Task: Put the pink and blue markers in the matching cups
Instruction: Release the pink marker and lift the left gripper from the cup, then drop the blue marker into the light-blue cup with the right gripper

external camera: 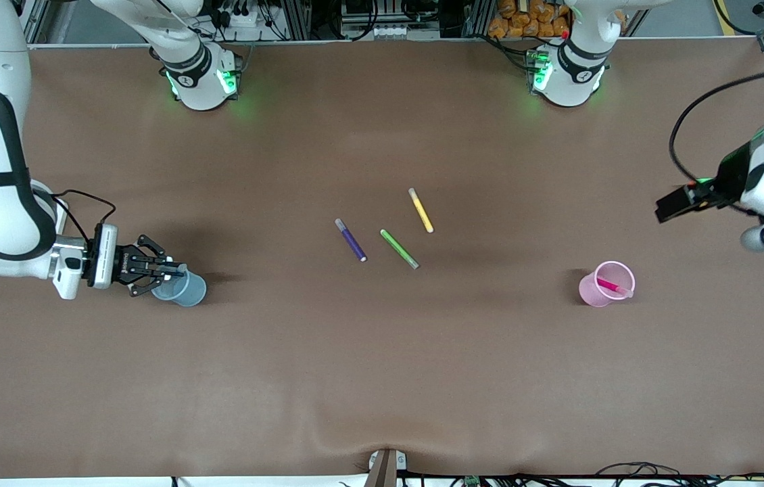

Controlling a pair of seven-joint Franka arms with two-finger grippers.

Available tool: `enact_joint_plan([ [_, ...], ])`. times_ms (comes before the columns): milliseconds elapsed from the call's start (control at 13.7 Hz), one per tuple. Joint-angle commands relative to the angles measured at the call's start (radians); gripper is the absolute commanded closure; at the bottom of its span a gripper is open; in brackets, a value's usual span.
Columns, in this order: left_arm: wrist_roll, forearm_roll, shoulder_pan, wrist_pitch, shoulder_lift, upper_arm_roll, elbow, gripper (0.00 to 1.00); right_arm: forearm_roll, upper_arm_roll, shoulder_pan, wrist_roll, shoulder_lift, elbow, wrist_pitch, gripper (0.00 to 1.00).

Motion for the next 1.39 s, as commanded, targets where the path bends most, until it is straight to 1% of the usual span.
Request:
enact_joint_plan([
  [0,0.067,-0.030,-0.013,0.004,-0.186,0.043,-0.189,0.00,0.022,0.014,-0.026,-0.010,0.015,0.026,-0.028,0.00],
  [73,0.090,-0.030,-0.017,0.004,-0.223,0.060,-0.228,0.00,0.022,0.014,-0.026,-0.002,0.014,0.040,-0.044,0.00],
  [219,0.110,-0.030,-0.052,0.006,-0.248,0.107,-0.259,0.00,0.013,0.011,-0.025,0.016,0.011,0.088,-0.065,0.00],
  [365,0.124,-0.030,-0.074,0.009,-0.271,0.146,-0.288,0.00,-0.015,0.010,-0.017,0.143,-0.002,0.121,-0.090,0.00],
  [511,0.179,-0.030,-0.075,0.009,-0.277,0.149,-0.291,0.00,-0.085,0.011,-0.013,0.274,-0.029,0.157,-0.095,0.00],
  [584,0.209,-0.030,-0.075,0.009,-0.281,0.152,-0.294,0.00,-0.107,0.013,-0.005,0.330,-0.049,0.167,-0.093,0.00],
  [804,0.214,-0.029,-0.077,0.041,-0.283,0.161,-0.313,0.00,-0.185,0.013,0.023,0.502,-0.098,0.197,-0.091,0.00],
  [1023,0.214,-0.021,-0.077,0.096,-0.307,0.161,-0.371,0.00,-0.266,0.013,0.041,0.671,-0.169,0.207,-0.091,0.00],
  [1096,0.216,-0.020,-0.077,0.098,-0.307,0.161,-0.371,0.00,-0.288,0.014,0.043,0.735,-0.190,0.209,-0.093,0.00],
  [1315,0.216,-0.014,-0.075,0.098,-0.292,0.150,-0.366,0.00,-0.410,0.017,0.075,0.935,-0.271,0.210,-0.096,0.00],
])
